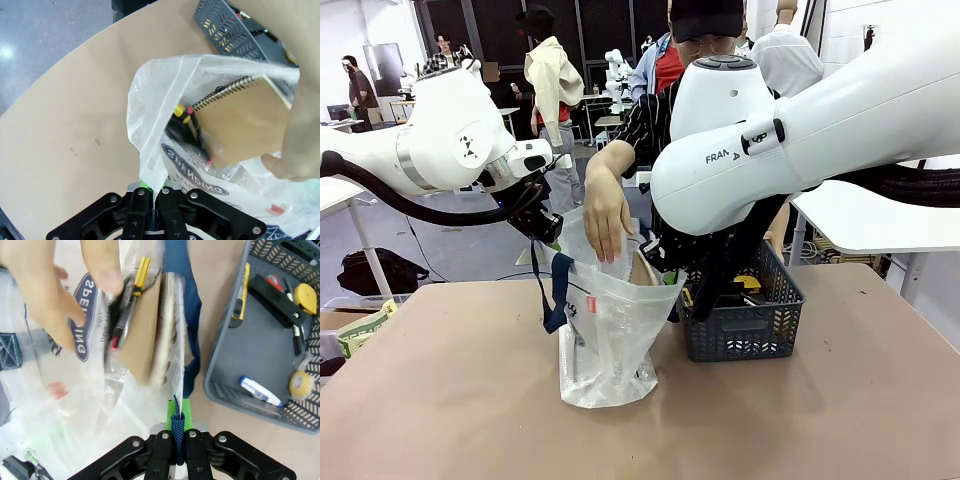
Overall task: Transfer purchased items from the store into the shopping bag.
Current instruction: Move the Reusable shopping bag to the right side of the table.
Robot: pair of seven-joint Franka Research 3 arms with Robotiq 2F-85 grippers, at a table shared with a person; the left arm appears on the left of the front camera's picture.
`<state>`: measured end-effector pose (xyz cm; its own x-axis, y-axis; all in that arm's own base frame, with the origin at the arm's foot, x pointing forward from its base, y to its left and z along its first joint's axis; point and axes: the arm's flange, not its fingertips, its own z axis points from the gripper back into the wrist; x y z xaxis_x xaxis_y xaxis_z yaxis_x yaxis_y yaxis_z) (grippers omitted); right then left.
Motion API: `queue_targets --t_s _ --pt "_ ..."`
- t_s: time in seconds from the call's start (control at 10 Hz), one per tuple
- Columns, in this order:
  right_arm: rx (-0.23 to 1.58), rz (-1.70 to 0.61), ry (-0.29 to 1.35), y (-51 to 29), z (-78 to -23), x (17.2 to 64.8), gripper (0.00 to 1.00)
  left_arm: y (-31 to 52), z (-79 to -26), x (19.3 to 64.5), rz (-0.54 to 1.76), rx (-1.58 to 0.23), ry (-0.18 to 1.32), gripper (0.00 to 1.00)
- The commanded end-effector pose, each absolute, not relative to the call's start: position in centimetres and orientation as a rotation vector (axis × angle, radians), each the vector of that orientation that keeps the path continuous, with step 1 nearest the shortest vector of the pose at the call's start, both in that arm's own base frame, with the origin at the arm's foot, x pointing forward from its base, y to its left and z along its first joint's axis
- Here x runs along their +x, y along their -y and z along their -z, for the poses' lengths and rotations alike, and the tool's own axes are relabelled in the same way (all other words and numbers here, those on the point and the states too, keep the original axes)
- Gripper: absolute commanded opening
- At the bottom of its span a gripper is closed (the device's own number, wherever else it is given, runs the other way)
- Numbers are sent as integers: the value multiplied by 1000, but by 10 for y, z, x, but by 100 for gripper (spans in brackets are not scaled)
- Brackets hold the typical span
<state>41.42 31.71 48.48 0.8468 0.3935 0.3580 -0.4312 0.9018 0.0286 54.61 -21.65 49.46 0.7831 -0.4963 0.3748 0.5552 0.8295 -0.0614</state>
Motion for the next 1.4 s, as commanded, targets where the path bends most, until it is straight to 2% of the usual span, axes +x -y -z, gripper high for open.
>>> queue_targets --t_s 0.0,1.3 --pt "130 -444 363 -317 -486 416 0 215 -495 546 567 -170 367 0" --pt "130 -444 363 -317 -486 416 0 215 -495 546 567 -170 367 0"
